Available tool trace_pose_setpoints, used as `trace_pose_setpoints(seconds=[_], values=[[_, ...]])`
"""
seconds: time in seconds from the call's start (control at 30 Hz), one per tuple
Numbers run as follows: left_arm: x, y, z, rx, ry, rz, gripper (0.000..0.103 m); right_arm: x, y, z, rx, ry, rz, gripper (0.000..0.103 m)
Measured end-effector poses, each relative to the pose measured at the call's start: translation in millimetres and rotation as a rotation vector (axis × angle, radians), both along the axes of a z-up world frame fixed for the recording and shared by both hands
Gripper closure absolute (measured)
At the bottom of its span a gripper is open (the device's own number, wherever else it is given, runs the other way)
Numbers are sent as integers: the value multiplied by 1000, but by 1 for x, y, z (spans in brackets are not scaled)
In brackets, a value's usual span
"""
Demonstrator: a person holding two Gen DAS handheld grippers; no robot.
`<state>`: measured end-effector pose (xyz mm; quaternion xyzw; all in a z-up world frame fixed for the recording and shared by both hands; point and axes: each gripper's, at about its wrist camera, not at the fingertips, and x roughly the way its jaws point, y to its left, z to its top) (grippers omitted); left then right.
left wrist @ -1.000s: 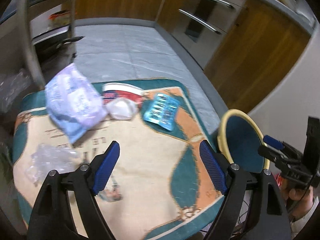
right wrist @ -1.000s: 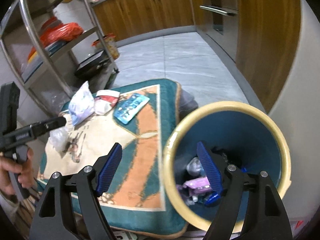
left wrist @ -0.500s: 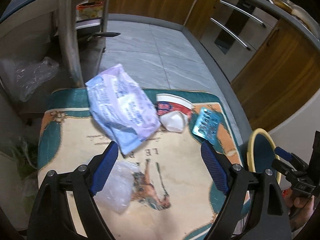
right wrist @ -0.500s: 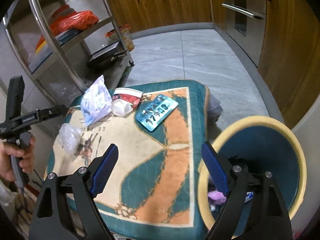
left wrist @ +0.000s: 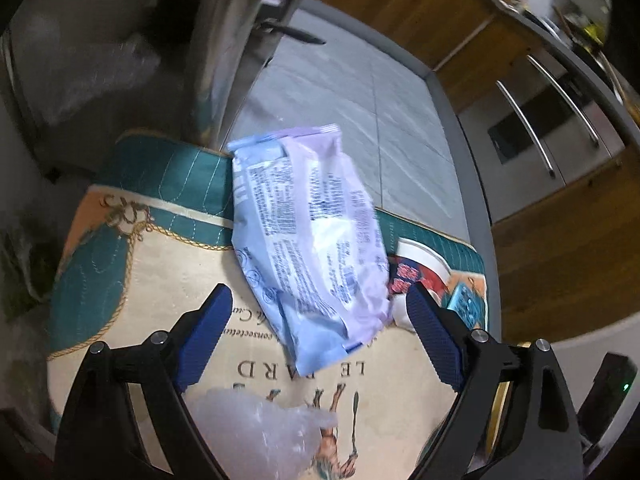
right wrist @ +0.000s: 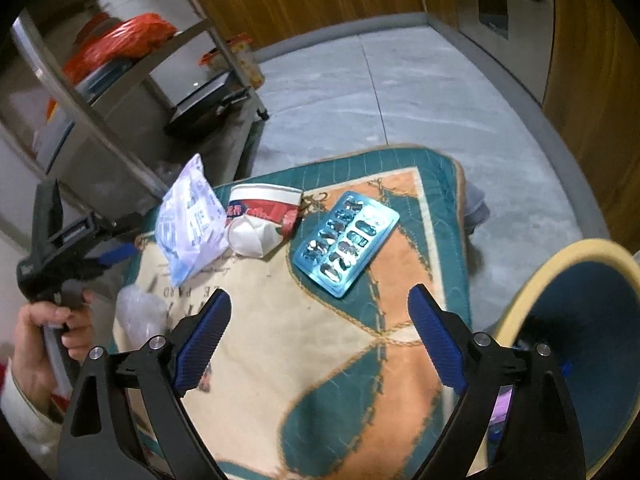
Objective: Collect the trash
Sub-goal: 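Grasp the white-blue plastic bag with the left tool while the right grasps the blue blister pack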
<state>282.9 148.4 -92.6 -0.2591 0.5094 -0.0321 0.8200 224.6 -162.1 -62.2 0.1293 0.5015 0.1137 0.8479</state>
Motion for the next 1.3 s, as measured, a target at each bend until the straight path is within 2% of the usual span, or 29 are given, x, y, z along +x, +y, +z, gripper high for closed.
trace_pose_setpoints(seconds=[0.2, 0.3, 0.57, 0.63, 0.7, 0.73, 0.8, 0.97, 1.17, 1.3], values=[[19, 10, -35, -70, 71, 81, 16, 21, 2, -14, 13, 60, -64, 12], [26, 10, -44, -58, 80, 103, 16, 28, 2, -21, 3, 86, -90, 11], [42, -13, -48, 82, 62, 51, 18, 42, 6, -35, -18, 128, -105, 11], [43, -24, -47, 157, 52, 22, 18, 43, 7, -36, -25, 127, -107, 11], [43, -34, -47, 243, 45, 7, 33, 46, 8, -38, -34, 126, -116, 11], [42, -37, -47, 253, 38, -5, 43, 48, 8, -40, -40, 127, -120, 11], [41, -38, -46, 238, 33, -6, 54, 51, 9, -44, -50, 130, -132, 11], [35, -16, -40, 141, 19, 45, 78, 61, 11, -52, -62, 154, -156, 11], [24, -5, -30, 82, -6, 54, 93, 75, 15, -62, -85, 173, -178, 11], [12, 4, -14, 35, -35, 74, 97, 84, 17, -69, -103, 182, -217, 11]])
